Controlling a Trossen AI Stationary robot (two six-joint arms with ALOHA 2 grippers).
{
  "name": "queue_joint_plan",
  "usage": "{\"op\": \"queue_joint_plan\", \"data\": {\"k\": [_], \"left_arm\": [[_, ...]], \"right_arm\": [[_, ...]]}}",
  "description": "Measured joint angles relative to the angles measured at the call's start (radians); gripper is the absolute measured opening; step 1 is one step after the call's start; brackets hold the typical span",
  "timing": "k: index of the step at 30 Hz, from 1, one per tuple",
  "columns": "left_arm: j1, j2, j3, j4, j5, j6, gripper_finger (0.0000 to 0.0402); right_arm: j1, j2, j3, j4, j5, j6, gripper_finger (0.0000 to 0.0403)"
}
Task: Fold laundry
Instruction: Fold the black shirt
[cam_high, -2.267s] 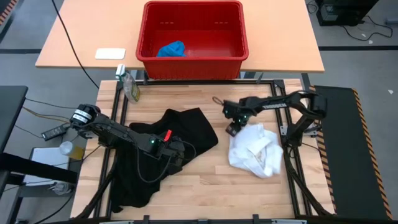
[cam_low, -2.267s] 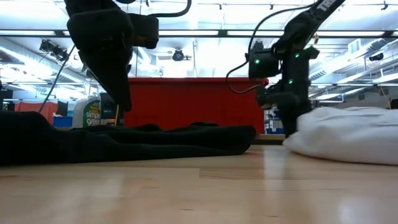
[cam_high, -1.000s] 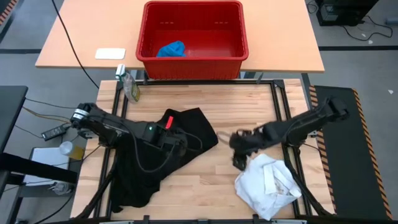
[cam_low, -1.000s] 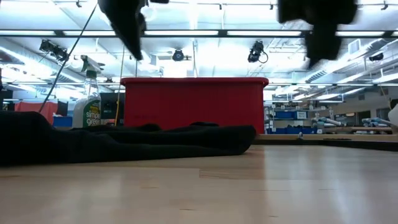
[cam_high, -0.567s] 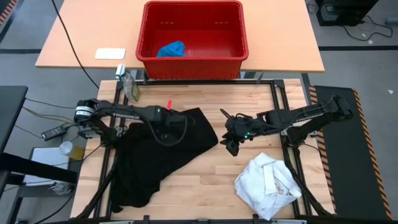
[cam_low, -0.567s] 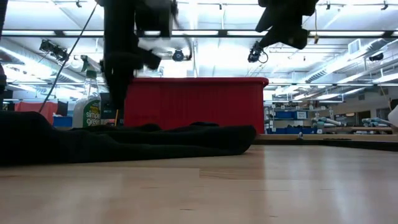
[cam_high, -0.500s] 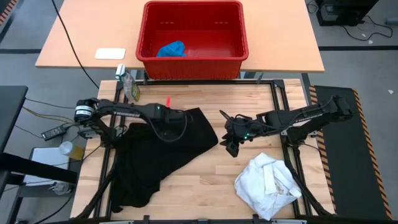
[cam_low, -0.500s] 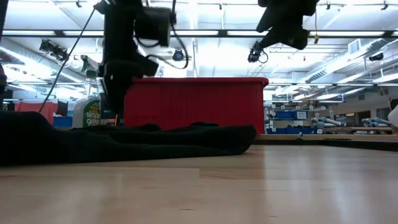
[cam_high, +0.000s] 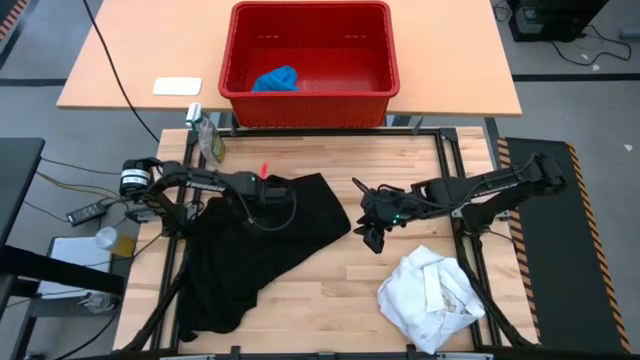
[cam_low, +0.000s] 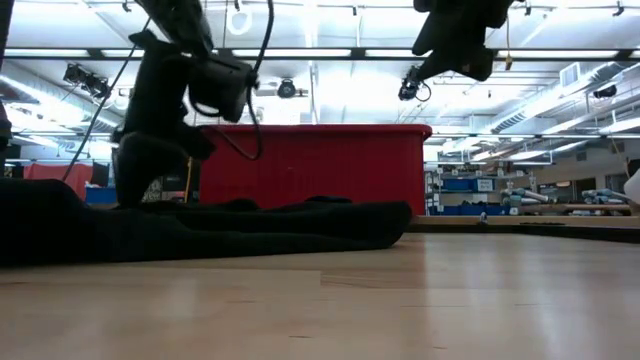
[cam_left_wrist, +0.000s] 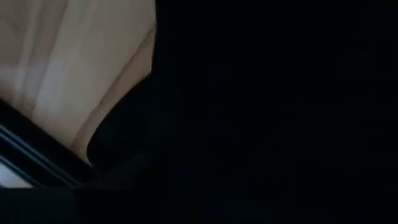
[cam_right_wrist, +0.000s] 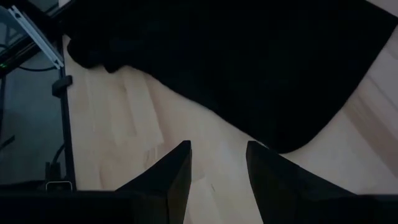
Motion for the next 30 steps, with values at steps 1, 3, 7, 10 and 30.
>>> {"op": "queue_joint_plan", "data": {"k": [1,3,7,10,30], "left_arm": [[0.000,0.000,-0.013,0.007,0.001,0.000,0.0241],[-0.002,0.000,-0.031,0.048,0.001,0.000,0.0230],[-0.009,0.000,-0.037,0.137,-0.005,0.013,0.0199],[-0.012,0.000,-0.037,0.174,-0.038,0.045,0.0166],[-0.029,0.034,0.091,1.157,0.018,0.314,0.0002]], "right_arm": [[-0.004,0.000,0.000,0.000,0.000,-0.003,0.0161],[-0.011,0.000,0.000,0.001,-0.001,-0.005,0.0161],[-0.019,0.000,0.000,0.003,-0.013,-0.006,0.0161],[-0.018,0.000,0.000,0.005,-0.014,-0.006,0.0161],[-0.137,-0.227,0.000,-0.125,0.022,-0.067,0.0161]]}}
